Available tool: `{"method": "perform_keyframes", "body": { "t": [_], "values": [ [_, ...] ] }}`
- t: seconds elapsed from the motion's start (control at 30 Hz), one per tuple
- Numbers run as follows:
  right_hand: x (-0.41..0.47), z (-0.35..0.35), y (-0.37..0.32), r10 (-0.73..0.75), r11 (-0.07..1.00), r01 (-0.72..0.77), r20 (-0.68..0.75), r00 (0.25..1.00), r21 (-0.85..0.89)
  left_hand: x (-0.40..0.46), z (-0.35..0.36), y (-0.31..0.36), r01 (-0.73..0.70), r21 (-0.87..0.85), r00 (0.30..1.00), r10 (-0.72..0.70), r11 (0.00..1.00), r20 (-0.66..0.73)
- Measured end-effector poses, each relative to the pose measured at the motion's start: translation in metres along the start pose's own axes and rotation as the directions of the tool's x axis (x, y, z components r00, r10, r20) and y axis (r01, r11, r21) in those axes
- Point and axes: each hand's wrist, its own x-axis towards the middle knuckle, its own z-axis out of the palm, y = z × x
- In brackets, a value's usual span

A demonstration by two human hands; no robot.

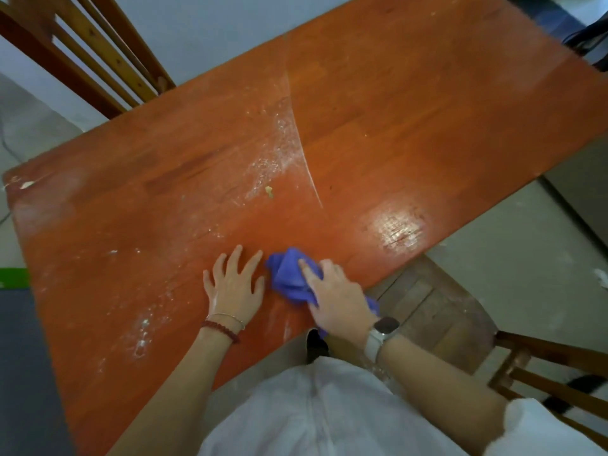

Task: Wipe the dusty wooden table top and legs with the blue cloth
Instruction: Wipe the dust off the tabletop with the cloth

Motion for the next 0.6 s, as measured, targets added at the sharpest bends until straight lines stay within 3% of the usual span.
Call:
{"method": "perform_keyframes", "body": {
  "t": [0.03,0.07,0.13,0.2,0.3,0.37,0.47,0.6],
  "values": [
    [-0.005,0.003,-0.006,-0.044,0.996,0.042,0.038,0.998,0.073,0.001,-0.001,-0.003,-0.014,-0.016,0.999,0.014,1.0,-0.032],
    [-0.006,0.0,-0.004,-0.043,0.989,0.047,-0.032,0.999,0.139,0.002,-0.003,-0.007,-0.019,-0.027,0.998,0.017,0.999,-0.055],
    [0.002,-0.011,0.018,0.053,0.99,-0.01,-0.298,0.953,0.143,0.001,-0.007,-0.016,-0.006,-0.028,0.997,0.004,1.0,-0.075],
    [0.016,-0.03,0.05,0.262,0.963,-0.193,-0.479,0.838,0.19,-0.003,-0.008,-0.027,0.019,-0.028,0.996,-0.022,0.999,-0.086],
    [0.036,-0.046,0.069,0.527,0.849,-0.459,-0.463,0.713,0.261,-0.015,-0.005,-0.046,0.083,-0.041,0.995,-0.085,0.996,-0.056],
    [0.041,-0.035,0.061,0.521,0.848,-0.507,-0.426,0.74,0.156,-0.025,-0.001,-0.061,0.117,-0.05,0.992,-0.119,0.992,-0.038],
    [0.037,-0.007,0.031,0.385,0.914,-0.403,-0.393,0.835,0.042,-0.044,0.001,-0.089,0.167,-0.072,0.985,-0.17,0.983,-0.032],
    [0.019,0.033,-0.026,0.266,0.952,-0.303,-0.397,0.879,-0.034,-0.073,0.004,-0.134,0.216,-0.1,0.975,-0.22,0.971,-0.027]
  ]
}}
